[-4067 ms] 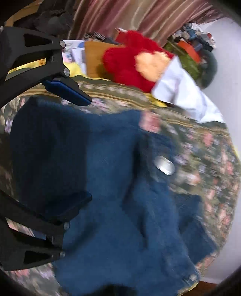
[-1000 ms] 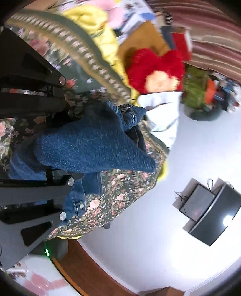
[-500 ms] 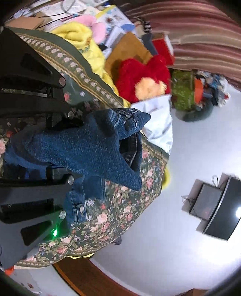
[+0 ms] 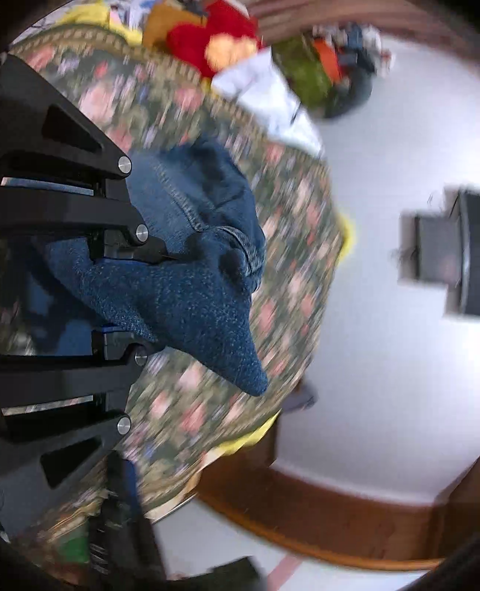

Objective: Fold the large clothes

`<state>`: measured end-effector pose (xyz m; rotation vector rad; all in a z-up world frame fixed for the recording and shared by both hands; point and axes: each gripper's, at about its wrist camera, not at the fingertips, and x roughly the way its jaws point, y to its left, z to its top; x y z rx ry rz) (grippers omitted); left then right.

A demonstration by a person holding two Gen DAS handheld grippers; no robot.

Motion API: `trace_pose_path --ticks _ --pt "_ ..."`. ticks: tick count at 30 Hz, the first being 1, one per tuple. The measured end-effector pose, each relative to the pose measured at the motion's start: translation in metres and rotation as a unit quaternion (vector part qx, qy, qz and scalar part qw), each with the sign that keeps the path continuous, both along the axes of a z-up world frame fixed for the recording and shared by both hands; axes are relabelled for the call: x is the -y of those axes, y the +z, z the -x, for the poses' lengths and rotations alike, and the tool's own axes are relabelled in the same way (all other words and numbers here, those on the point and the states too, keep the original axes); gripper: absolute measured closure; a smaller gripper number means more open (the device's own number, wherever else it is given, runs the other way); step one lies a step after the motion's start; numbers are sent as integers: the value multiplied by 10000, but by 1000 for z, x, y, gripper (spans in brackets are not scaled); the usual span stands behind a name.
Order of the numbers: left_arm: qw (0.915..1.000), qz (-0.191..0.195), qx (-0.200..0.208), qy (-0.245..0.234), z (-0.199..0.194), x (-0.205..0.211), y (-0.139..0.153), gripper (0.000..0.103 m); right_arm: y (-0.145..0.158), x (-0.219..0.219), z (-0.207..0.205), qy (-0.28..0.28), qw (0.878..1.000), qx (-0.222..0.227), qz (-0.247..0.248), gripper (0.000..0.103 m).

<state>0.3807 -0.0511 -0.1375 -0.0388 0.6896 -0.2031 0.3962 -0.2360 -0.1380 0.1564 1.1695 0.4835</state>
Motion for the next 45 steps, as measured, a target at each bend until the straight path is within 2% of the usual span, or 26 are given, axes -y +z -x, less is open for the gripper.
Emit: trace_pose_path --ticks 3,5,7,9,13,15,17,21,23,25,29,32,34,35,39,44,45 --pt "9973 -155 -461 -558 6 33 -34 82 3 36 13 -242 9997 -64 25 83" --pt "9949 -345 -670 -664 12 42 -52 82 3 50 24 -325 9994 -81 75 83" --pt "9938 -517 -691 -696 19 44 -58 82 3 56 34 -354 9993 -64 100 83" --pt "9939 -513 -713 -669 24 41 -54 79 4 55 44 -344 9994 -28 84 83" --pt "9917 -178 -846 -947 37 28 -36 49 18 45 49 -208 9997 131 41 83" --pt "9917 -92 -801 -1005 49 21 -27 41 26 36 46 -109 9995 302 22 83" --pt "9947 -134 -583 -836 59 7 -13 39 39 25 45 21 9988 493 -27 83" --pt "9994 -90 -274 -191 64 -49 12 35 63 -9 39 369 9959 816 -106 83" --pt "9995 -212 -212 117 59 -73 18 30 70 -33 35 567 9940 936 -63 83" --pt "9981 -380 -248 407 53 -94 17 30 70 -59 29 779 9917 1016 78 83" --pt "9950 -438 -650 621 34 -123 -8 29 48 -100 17 1141 9873 979 503 83" --pt "9906 -417 -1163 585 20 -127 -43 29 12 -119 9 1236 9805 925 1213 83" --pt "9860 -527 -1510 474 17 -122 -69 29 -15 -122 10 1331 9692 1038 1794 83" --pt "9833 -627 -1661 411 19 -117 -85 27 -23 -118 11 1343 9662 1079 1916 83" --pt "9872 -854 -1229 543 41 -107 -96 21 -38 -96 21 1346 9686 1103 1775 83" --pt "9867 -581 -1356 680 46 -112 -94 21 -41 -75 32 1190 9698 1025 1865 83" --pt "9864 -517 -1396 693 46 -114 -95 21 -44 -70 35 1122 9683 983 2004 72"
